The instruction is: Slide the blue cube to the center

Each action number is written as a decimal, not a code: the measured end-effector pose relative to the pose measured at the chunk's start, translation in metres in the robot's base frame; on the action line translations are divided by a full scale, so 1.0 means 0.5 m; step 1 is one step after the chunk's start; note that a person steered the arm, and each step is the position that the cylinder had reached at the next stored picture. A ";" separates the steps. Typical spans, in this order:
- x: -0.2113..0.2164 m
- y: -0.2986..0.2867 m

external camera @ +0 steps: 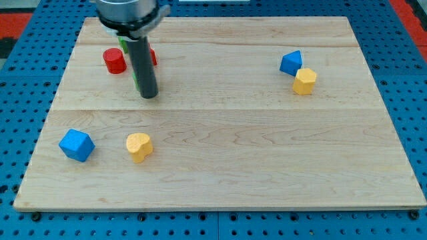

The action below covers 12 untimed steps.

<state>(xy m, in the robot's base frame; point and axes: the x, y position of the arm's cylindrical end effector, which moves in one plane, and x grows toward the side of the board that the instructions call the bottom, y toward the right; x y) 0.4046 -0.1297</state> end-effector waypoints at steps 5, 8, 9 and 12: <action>0.138 -0.027; 0.115 -0.231; 0.105 -0.283; 0.216 -0.292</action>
<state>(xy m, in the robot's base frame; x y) 0.5124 -0.2759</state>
